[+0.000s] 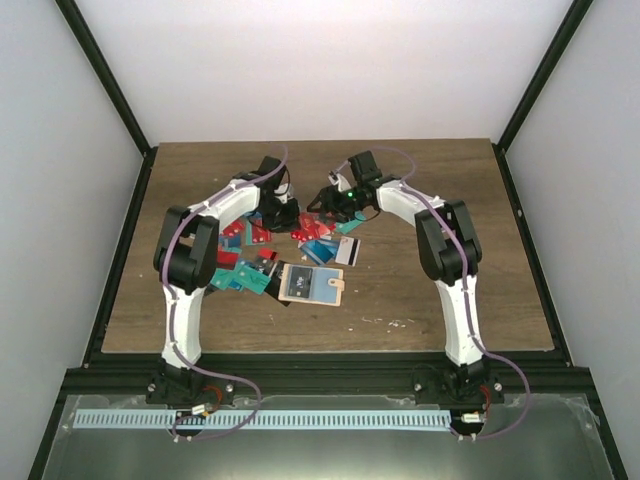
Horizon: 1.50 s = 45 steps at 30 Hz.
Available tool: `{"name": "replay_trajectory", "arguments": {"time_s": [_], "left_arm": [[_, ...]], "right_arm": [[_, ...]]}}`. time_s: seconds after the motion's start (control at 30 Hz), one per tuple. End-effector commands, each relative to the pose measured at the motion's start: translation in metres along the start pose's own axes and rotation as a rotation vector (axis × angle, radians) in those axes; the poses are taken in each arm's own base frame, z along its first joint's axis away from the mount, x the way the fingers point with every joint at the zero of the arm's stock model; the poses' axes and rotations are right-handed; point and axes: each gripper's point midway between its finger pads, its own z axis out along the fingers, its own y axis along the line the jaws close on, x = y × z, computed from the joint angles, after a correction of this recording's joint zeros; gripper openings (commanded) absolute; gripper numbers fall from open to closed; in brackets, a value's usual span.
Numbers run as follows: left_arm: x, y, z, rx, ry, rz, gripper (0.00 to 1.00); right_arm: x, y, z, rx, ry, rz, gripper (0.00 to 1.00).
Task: Put the credit cards into the card holder
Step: Pick up the credit card from the center of the board.
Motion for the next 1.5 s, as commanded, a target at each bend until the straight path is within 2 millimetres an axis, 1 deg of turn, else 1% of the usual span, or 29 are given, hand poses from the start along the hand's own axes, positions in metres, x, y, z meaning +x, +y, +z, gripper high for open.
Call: {"name": "replay_trajectory", "arguments": {"time_s": [0.0,0.17,0.27,0.4,0.5,0.57,0.67,0.9,1.1,1.3,1.4,1.47], "left_arm": [[-0.007,0.003,0.012,0.004,0.030,0.011,0.17],[-0.006,0.009,0.027,0.010,0.062,0.027,0.15],[-0.004,0.013,0.034,0.003,0.075,0.040,0.14],[0.003,0.018,0.049,0.013,0.114,0.046,0.12],[0.009,0.026,0.058,-0.011,0.134,0.046,0.11],[0.013,0.032,0.062,-0.025,0.150,0.042,0.10],[0.019,0.037,0.068,-0.035,0.168,0.038,0.09],[0.029,0.043,0.075,-0.033,0.193,0.030,0.08],[0.031,0.044,0.076,-0.028,0.196,0.024,0.08],[0.031,0.043,0.075,-0.027,0.193,0.024,0.08],[0.030,0.042,0.073,-0.024,0.188,0.025,0.08],[0.030,0.040,0.071,-0.019,0.186,0.024,0.08]], "right_arm": [[-0.010,-0.019,0.011,0.063,0.008,0.013,0.55],[-0.006,-0.035,0.020,0.092,0.026,0.052,0.54],[0.000,-0.041,0.021,0.105,0.038,0.078,0.53],[0.012,-0.044,0.024,0.101,0.061,0.104,0.53],[0.023,-0.045,0.030,0.100,0.090,0.116,0.53],[0.030,-0.043,0.034,0.093,0.112,0.121,0.52],[0.034,-0.039,0.038,0.069,0.126,0.126,0.51],[0.032,-0.029,0.040,0.008,0.136,0.127,0.42],[0.032,-0.026,0.038,0.001,0.135,0.128,0.22],[0.034,-0.028,0.039,-0.004,0.134,0.131,0.08],[0.036,-0.028,0.039,-0.002,0.135,0.134,0.01],[0.036,-0.028,0.038,-0.004,0.134,0.133,0.01]]}}
